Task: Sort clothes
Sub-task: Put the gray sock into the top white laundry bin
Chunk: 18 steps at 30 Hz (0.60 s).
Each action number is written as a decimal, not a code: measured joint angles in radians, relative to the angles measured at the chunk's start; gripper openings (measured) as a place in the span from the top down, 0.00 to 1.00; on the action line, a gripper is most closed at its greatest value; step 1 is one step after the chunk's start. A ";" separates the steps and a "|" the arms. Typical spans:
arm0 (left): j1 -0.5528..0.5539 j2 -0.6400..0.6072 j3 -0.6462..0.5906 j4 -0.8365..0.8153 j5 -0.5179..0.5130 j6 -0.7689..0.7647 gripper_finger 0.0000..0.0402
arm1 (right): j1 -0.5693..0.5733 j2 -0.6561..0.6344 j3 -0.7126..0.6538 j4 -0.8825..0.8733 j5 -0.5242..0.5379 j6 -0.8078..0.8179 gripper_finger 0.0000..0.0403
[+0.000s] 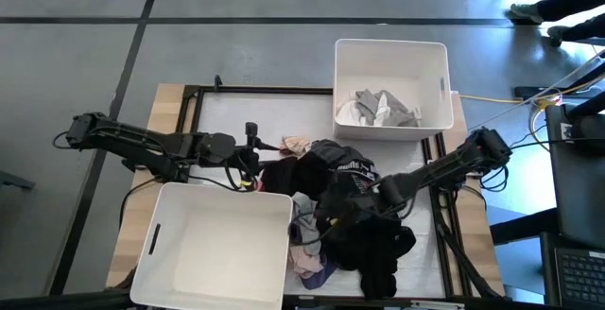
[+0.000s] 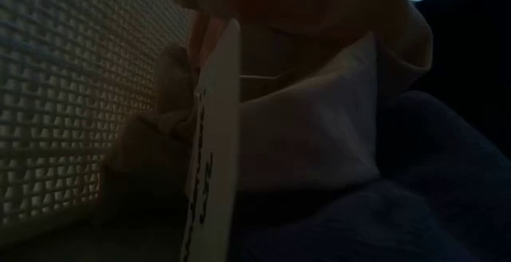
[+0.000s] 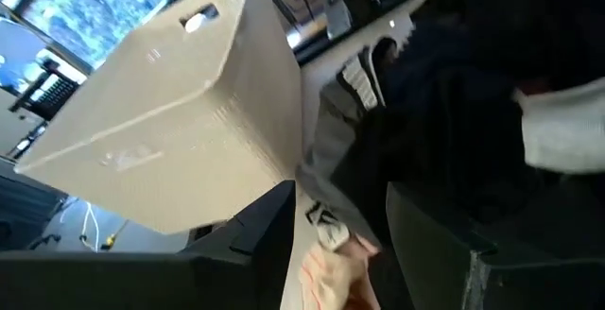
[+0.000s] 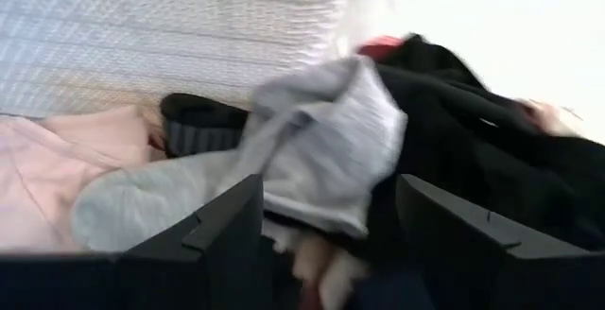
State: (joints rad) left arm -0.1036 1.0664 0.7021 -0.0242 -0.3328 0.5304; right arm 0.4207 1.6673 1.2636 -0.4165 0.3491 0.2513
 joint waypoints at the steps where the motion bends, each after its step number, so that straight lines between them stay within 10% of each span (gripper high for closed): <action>1: 0.000 0.000 0.000 -0.015 -0.001 0.001 0.60 | -0.002 0.018 0.000 0.025 -0.009 -0.017 0.40; 18: 0.000 0.000 0.000 0.235 0.000 -0.219 0.60 | -0.084 0.186 0.000 0.230 -0.027 -0.089 0.41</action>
State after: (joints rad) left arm -0.1040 1.0665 0.7025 0.2113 -0.3325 0.3119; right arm 0.3370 1.8533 1.2636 -0.1866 0.3219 0.1620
